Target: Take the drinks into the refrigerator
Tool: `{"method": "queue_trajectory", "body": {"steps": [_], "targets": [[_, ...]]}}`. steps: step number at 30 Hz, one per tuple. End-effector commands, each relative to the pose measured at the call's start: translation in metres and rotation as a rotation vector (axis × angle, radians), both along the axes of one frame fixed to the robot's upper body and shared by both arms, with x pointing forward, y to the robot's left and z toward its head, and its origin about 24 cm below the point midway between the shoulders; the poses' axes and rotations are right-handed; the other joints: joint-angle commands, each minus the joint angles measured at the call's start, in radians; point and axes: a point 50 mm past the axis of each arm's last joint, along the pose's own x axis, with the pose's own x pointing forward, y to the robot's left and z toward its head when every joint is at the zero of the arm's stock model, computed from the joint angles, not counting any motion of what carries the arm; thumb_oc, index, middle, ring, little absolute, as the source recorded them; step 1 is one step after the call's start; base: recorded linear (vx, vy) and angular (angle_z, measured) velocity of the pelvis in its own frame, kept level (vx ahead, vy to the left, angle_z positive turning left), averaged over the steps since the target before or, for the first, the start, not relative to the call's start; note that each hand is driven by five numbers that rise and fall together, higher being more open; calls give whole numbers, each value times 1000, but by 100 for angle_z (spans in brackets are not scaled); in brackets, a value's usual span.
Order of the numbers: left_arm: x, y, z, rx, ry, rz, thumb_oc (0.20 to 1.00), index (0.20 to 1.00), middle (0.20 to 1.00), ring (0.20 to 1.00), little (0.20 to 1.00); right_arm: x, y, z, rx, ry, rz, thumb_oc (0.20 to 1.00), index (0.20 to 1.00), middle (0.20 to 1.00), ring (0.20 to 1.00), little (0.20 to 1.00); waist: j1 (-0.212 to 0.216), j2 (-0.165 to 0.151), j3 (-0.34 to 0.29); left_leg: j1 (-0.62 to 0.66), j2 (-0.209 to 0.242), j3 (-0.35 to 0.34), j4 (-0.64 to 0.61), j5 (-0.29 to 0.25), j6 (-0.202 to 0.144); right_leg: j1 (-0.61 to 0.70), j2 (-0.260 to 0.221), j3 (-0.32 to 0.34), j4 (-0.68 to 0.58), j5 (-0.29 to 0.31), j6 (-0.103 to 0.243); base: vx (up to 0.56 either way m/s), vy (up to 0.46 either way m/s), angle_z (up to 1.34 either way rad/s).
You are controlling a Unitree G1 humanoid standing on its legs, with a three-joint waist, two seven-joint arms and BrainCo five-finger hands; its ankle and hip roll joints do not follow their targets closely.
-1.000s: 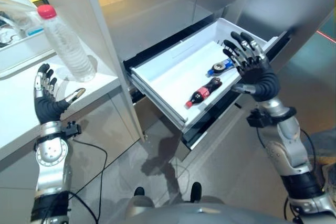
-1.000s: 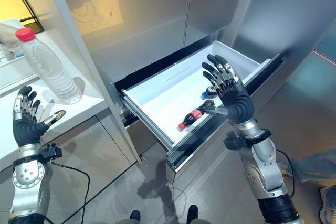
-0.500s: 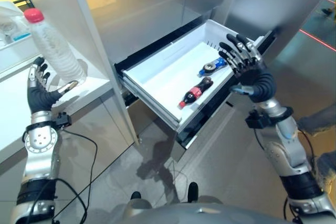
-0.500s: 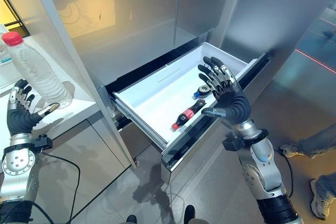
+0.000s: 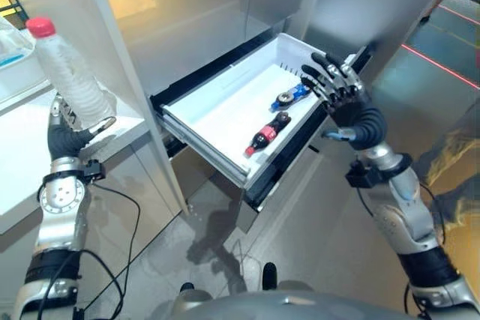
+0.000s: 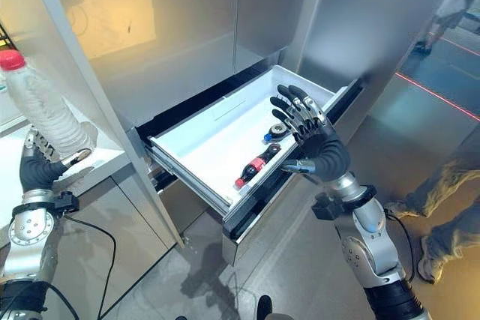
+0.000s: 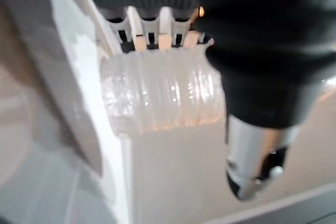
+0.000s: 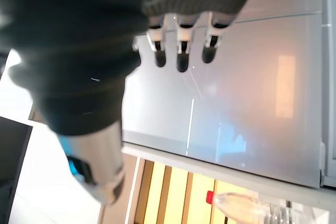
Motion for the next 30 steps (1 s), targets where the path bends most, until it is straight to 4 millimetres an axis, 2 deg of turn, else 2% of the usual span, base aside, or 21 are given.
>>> {"method": "queue_trajectory", "body": {"steps": [1, 10, 20, 22, 23, 24, 25, 30], "targets": [[21, -6, 17, 27, -45, -55, 1000, 1000, 1000, 1000, 1000, -14, 3, 31, 67, -160, 53, 1000, 1000, 1000, 1000, 1000, -11, 30, 23, 22, -63, -38, 1, -79, 100, 25, 35, -39, 145, -131, 10, 0, 0, 0], [34, -13, 10, 41, 10, -66, 1000, 1000, 1000, 1000, 1000, -17, 5, 29, 69, -153, 71, 1000, 1000, 1000, 1000, 1000, -27, 18, 16, 27, -65, -22, 1, -80, 103, 25, 37, -22, 138, -118, 12, -5, 1, -4], [39, -15, -1, 32, 53, -52, 1000, 1000, 1000, 1000, 1000, -20, 5, 27, 75, -150, 75, 1000, 1000, 1000, 1000, 1000, -36, 12, 7, 36, -67, -14, 1, -84, 104, 25, 43, -8, 136, -114, 12, -4, 1, -3], [39, -14, -6, 21, 68, -41, 768, 768, 768, 768, 768, -20, 5, 27, 77, -150, 74, 1000, 1000, 1000, 1000, 1000, -36, 12, 5, 35, -67, -15, 1, -83, 104, 28, 43, -9, 134, -114, 10, 0, 0, 0], [39, -14, -6, 15, 66, -36, 454, 454, 454, 454, 454, -20, 5, 26, 77, -149, 72, 1000, 1000, 1000, 1000, 1000, -36, 12, 4, 35, -67, -15, 1, -83, 103, 29, 43, -10, 133, -114, 10, 0, 0, 0], [39, -15, -7, 8, 63, -34, 360, 360, 360, 360, 360, -20, 5, 26, 77, -147, 70, 1000, 1000, 1000, 1000, 1000, -36, 12, 3, 36, -68, -15, 1, -83, 103, 31, 42, -11, 130, -113, 10, 0, 0, 0], [39, -16, -8, 1, 63, -35, 200, 200, 200, 200, 200, -20, 6, 26, 76, -148, 73, 1000, 1000, 1000, 1000, 1000, -36, 13, 2, 36, -68, -15, 1, -83, 103, 33, 41, -11, 127, -113, 10, 0, 0, 0], [40, -21, -10, -22, 59, -53, 200, 200, 200, 200, 200, -20, 5, 26, 76, -148, 66, 1000, 1000, 1000, 1000, 1000, -37, 19, -3, 36, -71, -20, 1, -83, 104, 37, 36, -13, 123, -111, 9, 0, 0, 0]]}}
